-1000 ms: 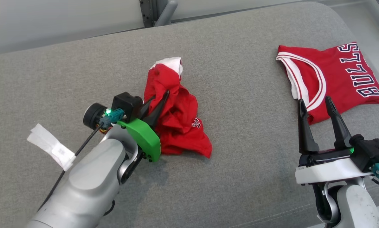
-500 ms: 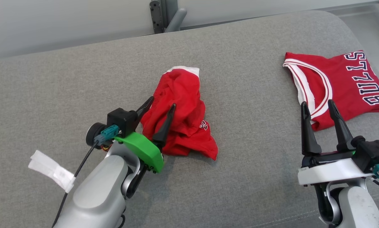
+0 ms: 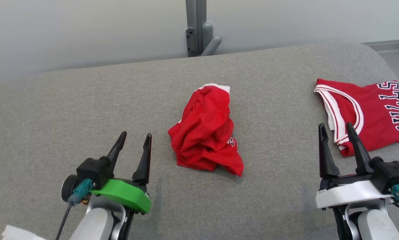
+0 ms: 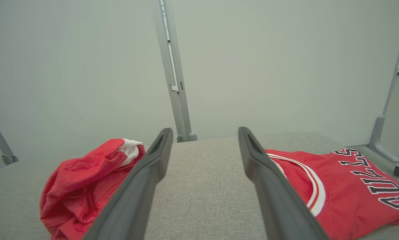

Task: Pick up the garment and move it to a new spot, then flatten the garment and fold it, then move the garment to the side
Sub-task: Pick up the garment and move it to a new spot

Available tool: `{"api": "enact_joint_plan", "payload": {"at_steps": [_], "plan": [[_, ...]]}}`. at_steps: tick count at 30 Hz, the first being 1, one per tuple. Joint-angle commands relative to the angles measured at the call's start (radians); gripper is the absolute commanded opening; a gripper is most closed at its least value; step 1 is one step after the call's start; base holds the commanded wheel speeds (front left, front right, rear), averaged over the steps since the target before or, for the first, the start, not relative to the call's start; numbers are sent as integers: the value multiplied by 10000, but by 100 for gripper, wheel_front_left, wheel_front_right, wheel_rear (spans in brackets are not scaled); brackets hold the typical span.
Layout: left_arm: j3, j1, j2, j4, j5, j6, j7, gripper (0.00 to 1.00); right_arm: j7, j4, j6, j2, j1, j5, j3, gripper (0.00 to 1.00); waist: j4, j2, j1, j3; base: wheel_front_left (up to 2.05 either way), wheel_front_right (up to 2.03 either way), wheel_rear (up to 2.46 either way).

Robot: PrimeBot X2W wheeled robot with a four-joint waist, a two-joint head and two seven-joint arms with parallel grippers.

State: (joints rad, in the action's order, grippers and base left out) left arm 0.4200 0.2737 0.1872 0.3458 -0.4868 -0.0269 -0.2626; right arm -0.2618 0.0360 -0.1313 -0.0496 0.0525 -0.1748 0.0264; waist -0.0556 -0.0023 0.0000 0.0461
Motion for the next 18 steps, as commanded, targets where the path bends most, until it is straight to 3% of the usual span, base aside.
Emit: {"api": "enact_joint_plan", "payload": {"at_steps": [1,11,18], "plan": [[-188,-379,91,-157,144,77,-27,100,-40,33,13,-19,-142,-36,5,100,252,23,0,-245,0,0,0],[-1881,-2306,-158,-1402,985,541,-27,100,-36,169,13,-19,-669,-31,31,100,649,23,0,-498,0,0,0],[-2466,-2801,-436,-1429,1343,484,-28,100,-35,301,13,-21,-792,-83,-110,100,715,23,0,-587,0,0,0]]}}
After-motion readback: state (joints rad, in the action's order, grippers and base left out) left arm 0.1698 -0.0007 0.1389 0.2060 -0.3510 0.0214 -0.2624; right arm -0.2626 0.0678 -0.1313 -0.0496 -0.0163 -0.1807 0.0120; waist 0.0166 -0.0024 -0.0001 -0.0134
